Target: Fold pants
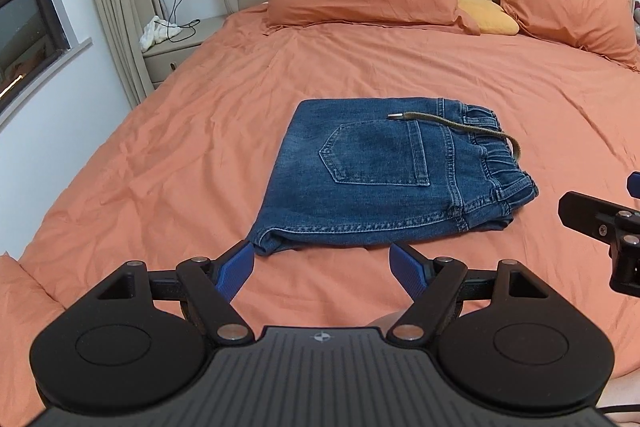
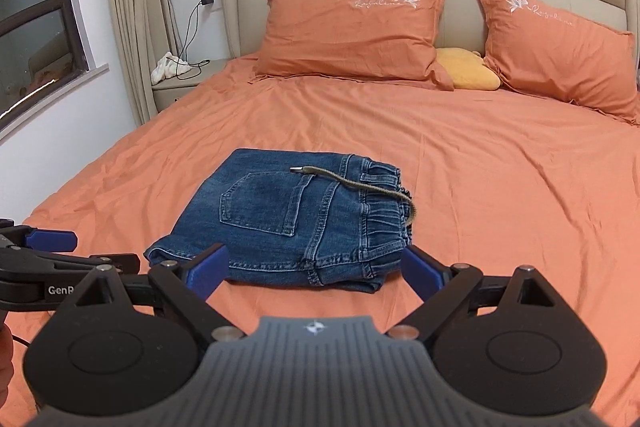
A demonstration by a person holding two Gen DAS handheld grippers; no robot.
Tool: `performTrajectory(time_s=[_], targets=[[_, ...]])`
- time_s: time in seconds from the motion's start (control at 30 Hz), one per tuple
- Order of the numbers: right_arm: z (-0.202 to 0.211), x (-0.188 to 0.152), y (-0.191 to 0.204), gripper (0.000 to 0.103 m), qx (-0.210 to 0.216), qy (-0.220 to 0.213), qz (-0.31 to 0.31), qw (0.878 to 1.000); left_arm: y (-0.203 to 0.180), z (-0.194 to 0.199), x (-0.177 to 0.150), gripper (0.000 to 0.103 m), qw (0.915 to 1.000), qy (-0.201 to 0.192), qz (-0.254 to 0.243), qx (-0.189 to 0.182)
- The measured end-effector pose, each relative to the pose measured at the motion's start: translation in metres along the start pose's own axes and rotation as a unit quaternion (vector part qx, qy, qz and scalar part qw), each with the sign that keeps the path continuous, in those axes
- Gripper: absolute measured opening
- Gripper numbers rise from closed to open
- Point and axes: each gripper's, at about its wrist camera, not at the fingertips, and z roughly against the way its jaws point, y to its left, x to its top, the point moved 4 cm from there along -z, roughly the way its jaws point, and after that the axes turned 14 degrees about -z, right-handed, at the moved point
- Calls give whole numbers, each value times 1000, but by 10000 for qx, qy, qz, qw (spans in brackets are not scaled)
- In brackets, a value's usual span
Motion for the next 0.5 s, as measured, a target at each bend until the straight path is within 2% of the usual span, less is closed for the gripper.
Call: performTrajectory(time_s=[0.5], targets=[[8,0,-1,89,35,-62,-8,10000,1,3,5,90,10000,-14,-21,-1]])
